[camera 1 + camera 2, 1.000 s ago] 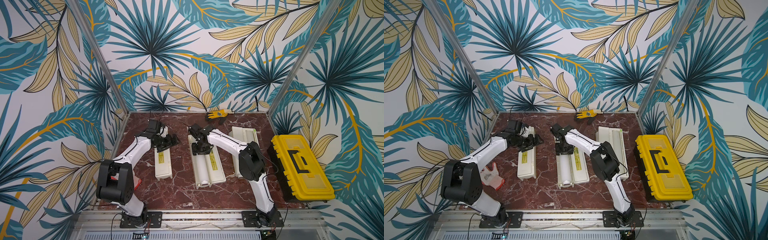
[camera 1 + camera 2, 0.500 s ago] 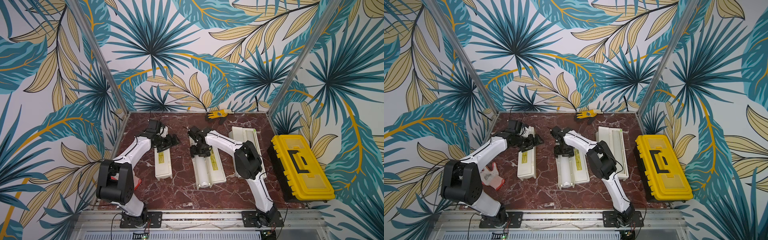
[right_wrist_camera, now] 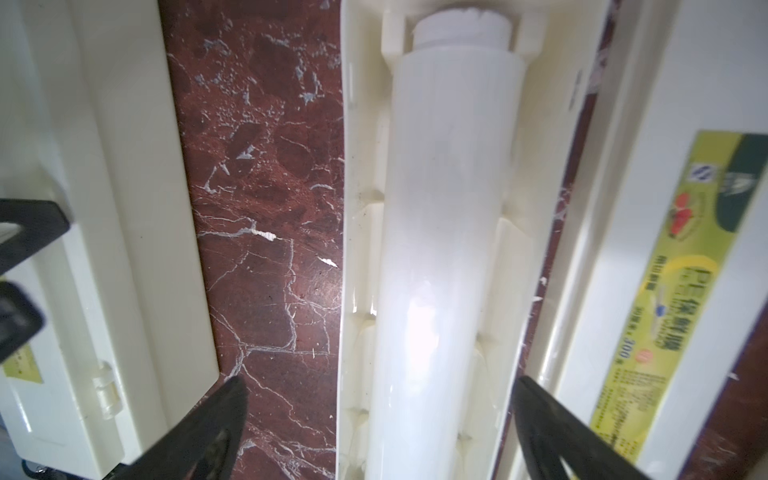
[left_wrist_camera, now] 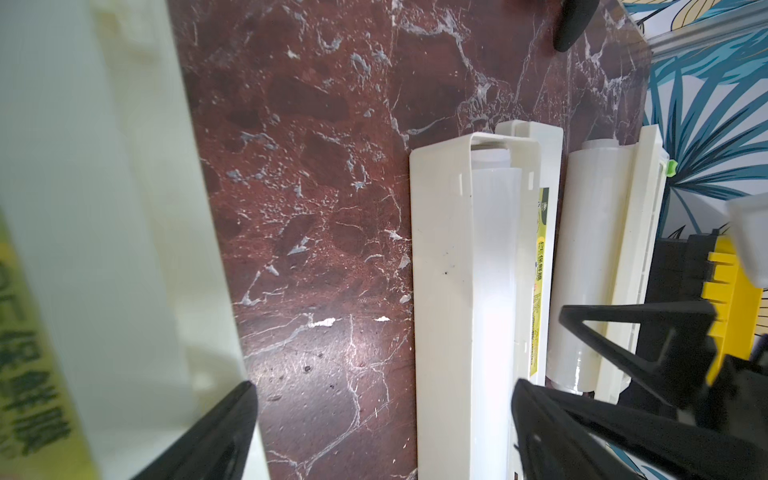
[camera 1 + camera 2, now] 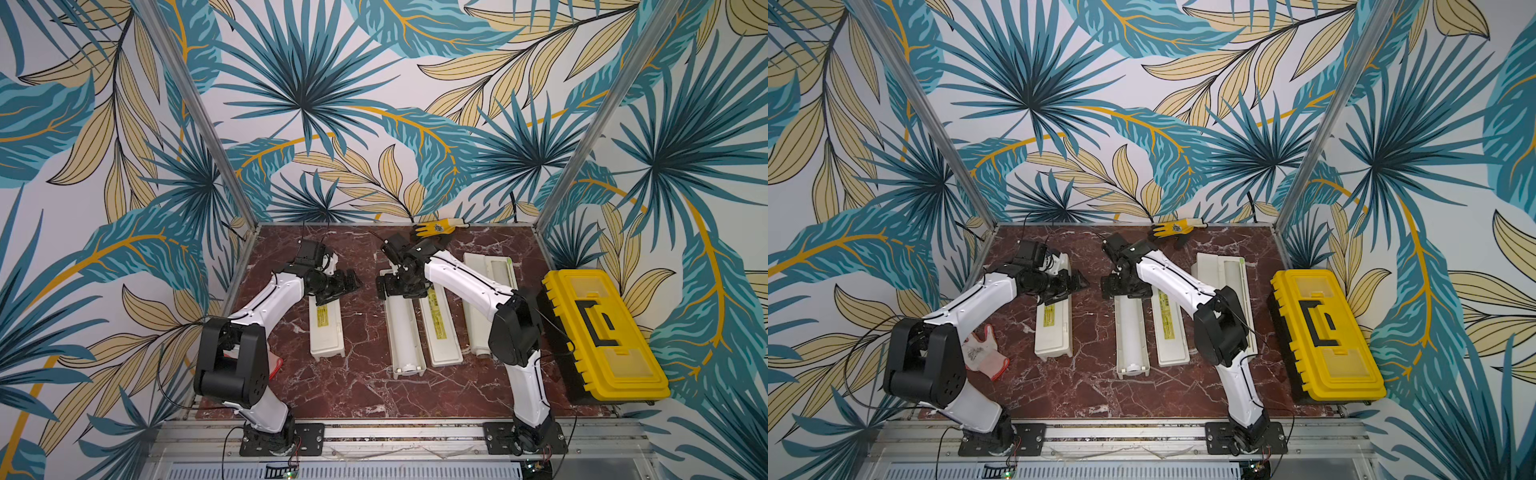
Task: Put plastic wrap rolls into dispensers
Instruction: Place the plastic wrap into the plastic wrap cutting box, then pick up the lid from the center of the board.
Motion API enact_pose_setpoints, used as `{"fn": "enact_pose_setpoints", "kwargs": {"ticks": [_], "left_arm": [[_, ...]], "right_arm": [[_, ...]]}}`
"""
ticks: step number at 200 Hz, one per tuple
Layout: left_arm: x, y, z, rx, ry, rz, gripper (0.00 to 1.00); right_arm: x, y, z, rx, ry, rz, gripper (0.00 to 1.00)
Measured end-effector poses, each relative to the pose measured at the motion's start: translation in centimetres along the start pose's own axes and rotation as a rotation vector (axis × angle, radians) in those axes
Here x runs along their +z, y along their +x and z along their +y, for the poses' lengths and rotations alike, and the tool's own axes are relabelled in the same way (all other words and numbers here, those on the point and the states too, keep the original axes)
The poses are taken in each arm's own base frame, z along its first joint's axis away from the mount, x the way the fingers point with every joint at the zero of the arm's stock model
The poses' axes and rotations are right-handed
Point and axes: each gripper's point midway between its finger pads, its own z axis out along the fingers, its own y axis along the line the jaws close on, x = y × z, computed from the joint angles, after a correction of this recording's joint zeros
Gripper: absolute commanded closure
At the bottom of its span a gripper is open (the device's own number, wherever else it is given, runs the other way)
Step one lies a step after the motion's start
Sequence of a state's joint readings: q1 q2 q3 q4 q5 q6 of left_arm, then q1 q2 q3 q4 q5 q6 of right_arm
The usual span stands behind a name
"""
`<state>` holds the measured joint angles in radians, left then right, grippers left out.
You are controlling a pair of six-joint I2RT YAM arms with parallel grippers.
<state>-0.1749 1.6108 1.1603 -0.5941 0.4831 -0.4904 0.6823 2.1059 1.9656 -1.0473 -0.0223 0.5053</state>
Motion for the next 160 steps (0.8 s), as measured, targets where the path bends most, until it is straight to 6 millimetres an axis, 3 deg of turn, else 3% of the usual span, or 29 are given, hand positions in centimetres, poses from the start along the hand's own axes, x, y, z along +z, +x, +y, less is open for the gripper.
{"fn": "enact_pose_setpoints", "kwargs": {"ticks": [21, 45, 64, 78, 119, 160], "left_arm": [[0.4, 0.2, 0.0, 0.001, -0.002, 0.011, 0.04], [0.5, 0.4, 0.0, -0.004, -0.003, 0.016, 0.04], [0.6, 0.4, -0.1, -0.008, -0.004, 0.017, 0.04], [0.6, 0.4, -0.1, -0.011, -0.006, 0.016, 0.04], [0.6, 0.3, 0.0, -0.017, -0.009, 0.014, 0.03], [0.6, 0.3, 0.0, -0.022, -0.013, 0.011, 0.03]], "right_arm": [[-1.9, -1.3, -2.3, 0.015, 0.020, -0.047, 0.01], [-3.5, -2.4, -7.4, 0.083, 0.064, -0.087, 0.01], [-3.2, -2.8, -11.4, 0.133, 0.113, -0.091, 0.01], [-2.1, -2.7, -13.1, 0.147, 0.142, -0.072, 0.01], [2.1, -1.7, -14.3, 0.132, 0.172, 0.008, 0.01], [4.5, -0.3, -14.5, 0.130, 0.169, 0.065, 0.01]]}}
